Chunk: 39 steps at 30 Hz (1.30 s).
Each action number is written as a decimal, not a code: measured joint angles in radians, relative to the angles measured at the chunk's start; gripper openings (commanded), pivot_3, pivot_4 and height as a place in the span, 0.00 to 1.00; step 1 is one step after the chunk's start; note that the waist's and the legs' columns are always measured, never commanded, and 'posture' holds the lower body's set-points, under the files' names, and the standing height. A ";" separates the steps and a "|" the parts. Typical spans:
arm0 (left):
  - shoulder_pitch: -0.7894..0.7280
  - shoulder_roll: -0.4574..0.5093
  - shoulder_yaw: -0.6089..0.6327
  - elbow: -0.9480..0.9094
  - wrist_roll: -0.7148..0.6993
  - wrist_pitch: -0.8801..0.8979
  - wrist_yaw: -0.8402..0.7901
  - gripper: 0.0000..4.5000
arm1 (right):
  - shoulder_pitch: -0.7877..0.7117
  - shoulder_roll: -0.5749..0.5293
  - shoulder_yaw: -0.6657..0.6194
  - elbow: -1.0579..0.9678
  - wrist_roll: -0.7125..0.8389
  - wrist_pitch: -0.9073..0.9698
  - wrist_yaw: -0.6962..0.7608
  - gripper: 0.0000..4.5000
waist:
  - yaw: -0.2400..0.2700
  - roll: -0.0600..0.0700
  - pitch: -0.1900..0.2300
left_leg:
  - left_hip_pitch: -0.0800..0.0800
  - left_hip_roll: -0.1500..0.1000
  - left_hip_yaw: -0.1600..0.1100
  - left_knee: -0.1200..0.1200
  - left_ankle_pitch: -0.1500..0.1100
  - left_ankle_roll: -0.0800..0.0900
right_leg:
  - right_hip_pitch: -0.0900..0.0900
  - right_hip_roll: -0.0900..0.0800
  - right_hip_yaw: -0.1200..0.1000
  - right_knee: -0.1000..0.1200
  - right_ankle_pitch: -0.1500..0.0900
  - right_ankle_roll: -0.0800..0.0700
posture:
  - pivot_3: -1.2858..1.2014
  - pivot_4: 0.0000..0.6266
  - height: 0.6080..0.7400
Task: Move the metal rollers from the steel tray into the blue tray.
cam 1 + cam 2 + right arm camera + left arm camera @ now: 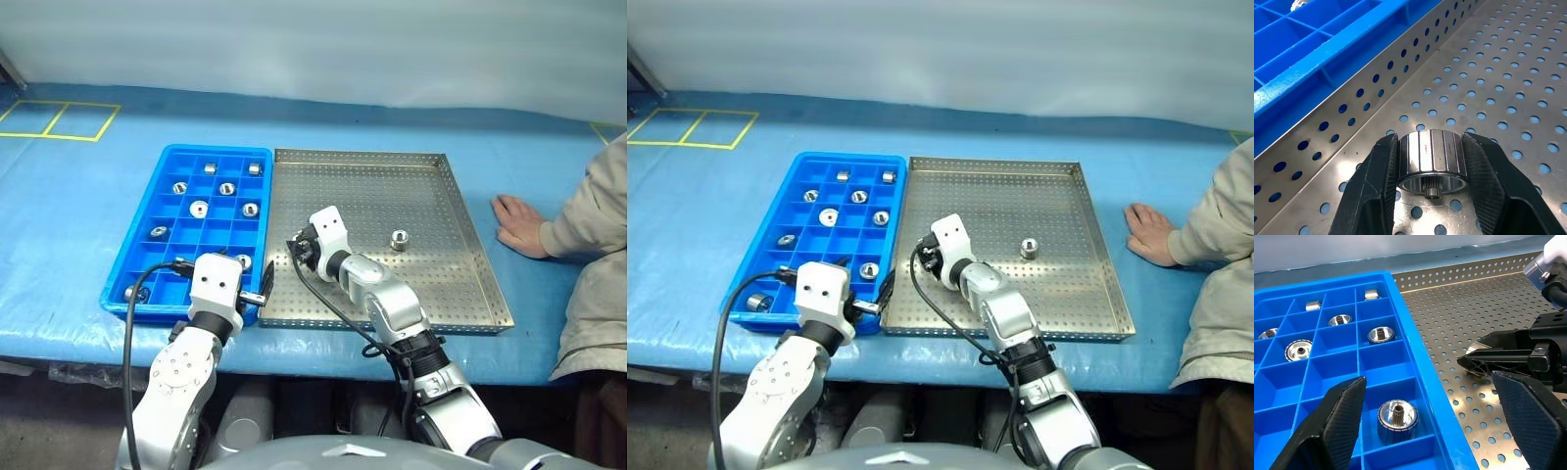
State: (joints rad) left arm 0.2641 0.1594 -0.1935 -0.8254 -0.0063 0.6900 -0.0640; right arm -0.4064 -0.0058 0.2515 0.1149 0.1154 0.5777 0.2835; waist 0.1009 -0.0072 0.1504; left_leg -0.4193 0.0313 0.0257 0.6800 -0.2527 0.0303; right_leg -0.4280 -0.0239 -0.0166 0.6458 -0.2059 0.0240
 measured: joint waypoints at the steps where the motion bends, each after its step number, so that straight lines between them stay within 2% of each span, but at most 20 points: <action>1: 0.001 -0.001 0.000 0.000 0.002 0.000 0.003 1.00 | -0.001 0.000 0.000 -0.003 -0.002 0.002 0.000 0.37 | 0.000 0.000 0.000 | 0.000 0.000 0.000 0.000 0.000 0.000 | 0.000 0.000 0.000 0.000 0.000 0.000 | 0.66 0.24 1.00; 10: 0.042 -0.056 0.021 -0.009 0.043 -0.015 0.085 1.00 | -0.149 0.044 0.004 -0.052 -0.015 0.018 -0.003 0.37 | 0.015 0.000 0.001 | 0.000 0.001 0.000 -0.002 0.000 0.000 | -0.001 0.001 -0.001 0.000 0.001 0.002 | 0.71 0.24 1.00; 15: 0.085 -0.088 0.039 -0.041 0.078 -0.027 0.139 1.00 | -0.178 0.071 0.031 -0.036 -0.018 0.021 0.015 0.37 | 0.065 0.000 0.001 | 0.000 -0.001 -0.001 -0.006 0.000 0.000 | -0.001 -0.001 -0.001 -0.001 0.000 0.004 | 0.73 0.24 1.00; 22: 0.140 -0.112 0.064 -0.065 0.104 -0.044 0.172 1.00 | -0.250 0.111 0.031 0.109 -0.027 -0.031 0.029 0.37 | 0.149 0.000 0.001 | 0.000 -0.001 0.000 -0.007 0.000 0.000 | -0.002 0.000 -0.002 -0.002 -0.001 0.005 | 0.75 0.24 1.00; 30: 0.151 -0.118 0.065 -0.074 0.112 -0.048 0.170 1.00 | -0.266 0.128 0.008 0.225 -0.033 -0.076 0.037 0.37 | 0.246 0.000 0.001 | -0.003 -0.001 0.000 -0.008 0.000 -0.001 | -0.005 0.000 -0.002 -0.003 -0.001 0.004 | 0.74 0.24 1.00; 35: 0.145 -0.115 0.065 -0.074 0.111 -0.048 0.151 1.00 | -0.264 0.109 -0.002 0.225 -0.035 -0.077 0.037 0.37 | 0.286 -0.001 0.000 | -0.011 -0.003 0.001 -0.007 0.000 -0.002 | -0.013 0.000 -0.003 -0.002 0.000 0.006 | 0.72 0.24 1.00; 39: 0.125 -0.113 0.065 -0.074 0.109 -0.048 0.138 1.00 | -0.256 0.085 -0.018 0.215 -0.036 -0.077 0.036 0.37 | 0.306 -0.001 0.000 | -0.012 -0.004 0.003 -0.007 0.000 -0.002 | -0.013 0.000 -0.005 -0.002 0.000 0.006 | 0.72 0.24 1.00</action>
State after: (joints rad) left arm 0.3890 0.0464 -0.1285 -0.8995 0.1025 0.6422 0.0736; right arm -0.6624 0.0794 0.2335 0.3300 0.0790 0.5009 0.3193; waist 0.4073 -0.0078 0.1506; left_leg -0.4311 0.0269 0.0289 0.6727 -0.2523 0.0281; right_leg -0.4414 -0.0237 -0.0217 0.6443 -0.2061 0.0297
